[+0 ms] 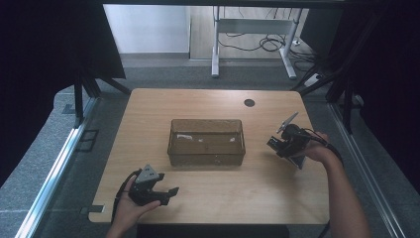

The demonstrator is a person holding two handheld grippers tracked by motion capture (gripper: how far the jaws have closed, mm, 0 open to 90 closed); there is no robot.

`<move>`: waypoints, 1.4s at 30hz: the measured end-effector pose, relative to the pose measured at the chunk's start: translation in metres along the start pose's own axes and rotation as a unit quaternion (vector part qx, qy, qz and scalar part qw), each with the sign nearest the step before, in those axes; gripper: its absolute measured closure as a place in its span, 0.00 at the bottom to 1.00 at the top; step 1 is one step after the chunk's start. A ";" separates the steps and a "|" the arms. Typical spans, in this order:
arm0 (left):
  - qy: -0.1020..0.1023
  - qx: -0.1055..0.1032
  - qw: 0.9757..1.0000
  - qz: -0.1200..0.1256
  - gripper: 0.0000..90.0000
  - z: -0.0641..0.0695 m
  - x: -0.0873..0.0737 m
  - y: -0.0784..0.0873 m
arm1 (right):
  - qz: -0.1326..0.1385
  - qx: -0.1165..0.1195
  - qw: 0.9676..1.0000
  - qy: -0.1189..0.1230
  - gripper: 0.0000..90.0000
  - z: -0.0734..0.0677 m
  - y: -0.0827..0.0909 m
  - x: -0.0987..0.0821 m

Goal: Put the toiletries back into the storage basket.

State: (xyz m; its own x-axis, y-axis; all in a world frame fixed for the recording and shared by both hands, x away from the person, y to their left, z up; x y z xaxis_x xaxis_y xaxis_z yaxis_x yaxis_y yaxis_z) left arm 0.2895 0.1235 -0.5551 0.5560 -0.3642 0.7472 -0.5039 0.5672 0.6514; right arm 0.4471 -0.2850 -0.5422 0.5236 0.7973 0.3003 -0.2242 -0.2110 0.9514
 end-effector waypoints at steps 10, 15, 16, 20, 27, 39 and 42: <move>0.000 0.001 1.000 0.000 0.27 0.001 0.000 -0.001 | 0.011 0.007 1.000 0.012 0.51 -0.006 0.012 0.006; -0.002 0.001 1.000 0.001 0.27 0.002 0.001 -0.002 | 0.024 0.012 0.999 0.020 0.51 -0.010 0.021 0.014; -0.001 0.001 1.000 0.003 0.27 0.002 0.001 -0.001 | 0.027 0.012 0.999 0.024 0.51 -0.011 0.022 0.015; -0.001 0.000 1.000 0.002 0.27 0.002 0.001 -0.001 | 0.040 0.017 0.999 0.031 0.51 -0.016 0.030 0.025; -0.002 -0.003 1.000 -0.001 0.27 0.004 0.001 -0.002 | 0.054 0.016 0.997 0.055 0.51 -0.026 0.044 0.046; -0.004 -0.003 1.000 0.000 0.27 0.004 0.001 -0.002 | 0.075 0.024 0.993 0.091 0.51 -0.045 0.058 0.082; -0.004 -0.004 1.000 0.001 0.27 0.004 0.001 -0.002 | 0.078 0.027 0.992 0.096 0.51 -0.048 0.059 0.089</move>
State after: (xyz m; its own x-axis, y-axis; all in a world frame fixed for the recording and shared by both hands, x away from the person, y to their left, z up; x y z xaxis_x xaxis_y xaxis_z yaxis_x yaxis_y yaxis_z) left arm 0.2881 0.1190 -0.5547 0.5500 -0.3694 0.7490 -0.4998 0.5730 0.6495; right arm 0.4409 -0.1996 -0.4622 0.3191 0.8439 0.4312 -0.2438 -0.3666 0.8979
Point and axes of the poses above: each handheld gripper's, and its own axes: y roughly backward along the jaws, x roughly out of its top, z roughly to its right, the point moved 9 cm from there along -y, roughly forward along the jaws, and after that the axes turned 1 degree about x, right-handed, at the moved point
